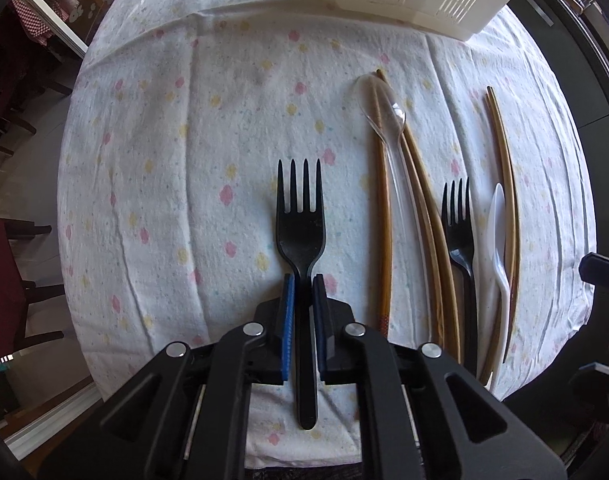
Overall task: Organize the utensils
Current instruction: 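Lower the right tool onto the black plastic fork and close it, then lift the black fork with the right tool and drop it into the white caddy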
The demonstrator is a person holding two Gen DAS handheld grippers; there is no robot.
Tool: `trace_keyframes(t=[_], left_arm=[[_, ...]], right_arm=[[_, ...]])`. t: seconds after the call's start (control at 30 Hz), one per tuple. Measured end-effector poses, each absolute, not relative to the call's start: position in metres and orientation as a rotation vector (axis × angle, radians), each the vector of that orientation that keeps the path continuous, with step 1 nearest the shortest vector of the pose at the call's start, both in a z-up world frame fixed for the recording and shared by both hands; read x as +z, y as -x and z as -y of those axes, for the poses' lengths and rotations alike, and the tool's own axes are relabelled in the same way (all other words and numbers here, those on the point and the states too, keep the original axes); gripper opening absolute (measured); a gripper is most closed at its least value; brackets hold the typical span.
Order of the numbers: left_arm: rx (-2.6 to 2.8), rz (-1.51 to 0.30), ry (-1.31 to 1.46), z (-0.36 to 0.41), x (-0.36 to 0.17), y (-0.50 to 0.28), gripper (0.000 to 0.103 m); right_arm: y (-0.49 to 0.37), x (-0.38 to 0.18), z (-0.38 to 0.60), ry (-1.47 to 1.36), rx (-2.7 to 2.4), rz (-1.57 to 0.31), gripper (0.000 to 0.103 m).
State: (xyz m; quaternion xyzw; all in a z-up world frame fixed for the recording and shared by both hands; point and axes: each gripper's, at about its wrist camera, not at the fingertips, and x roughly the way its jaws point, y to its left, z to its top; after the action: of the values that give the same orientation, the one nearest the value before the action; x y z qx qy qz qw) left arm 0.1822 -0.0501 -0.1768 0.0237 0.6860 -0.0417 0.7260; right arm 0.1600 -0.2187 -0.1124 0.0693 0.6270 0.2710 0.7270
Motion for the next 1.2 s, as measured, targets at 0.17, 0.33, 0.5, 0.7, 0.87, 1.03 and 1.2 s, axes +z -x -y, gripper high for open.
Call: trace_keyframes(t=[0.17,0.33,0.5,0.7,0.87,1.03,1.2], left_arm=[[-0.086,-1.504,-0.047,0.031,-0.178,-0.182,0.009],[-0.107,-1.494,-0.038,0.017,-0.182,-0.18,0.009],[-0.122,-1.488,-0.041,0.018,-0.182,-0.183,0.009],[-0.124,-1.482,-0.058,0.019,-0.179,-0.176,0.009],[-0.124,-1.478,-0.072,0.024,-0.179,-0.177,0.009],[-0.132,-1.463,-0.063,0.025,-0.178,-0.174,0.009],[-0.161,-1.389,-0.044,0.018,-0.168,-0.17,0.009]], right_arm=[[-0.171,-0.139,0.19,-0.115,0.584,-1.481,0.033],[-0.179,-0.157,0.177,-0.001,0.499,-1.524,0.026],[-0.182,-0.165,0.164,0.084,0.45,-1.54,0.013],[-0.188,-0.176,0.15,0.158,0.388,-1.571,0.012],[-0.19,-0.182,0.13,0.212,0.343,-1.571,0.013],[-0.176,-0.176,0.116,0.274,0.325,-1.506,0.011],[-0.171,-0.158,0.138,0.086,0.389,-1.461,0.009]])
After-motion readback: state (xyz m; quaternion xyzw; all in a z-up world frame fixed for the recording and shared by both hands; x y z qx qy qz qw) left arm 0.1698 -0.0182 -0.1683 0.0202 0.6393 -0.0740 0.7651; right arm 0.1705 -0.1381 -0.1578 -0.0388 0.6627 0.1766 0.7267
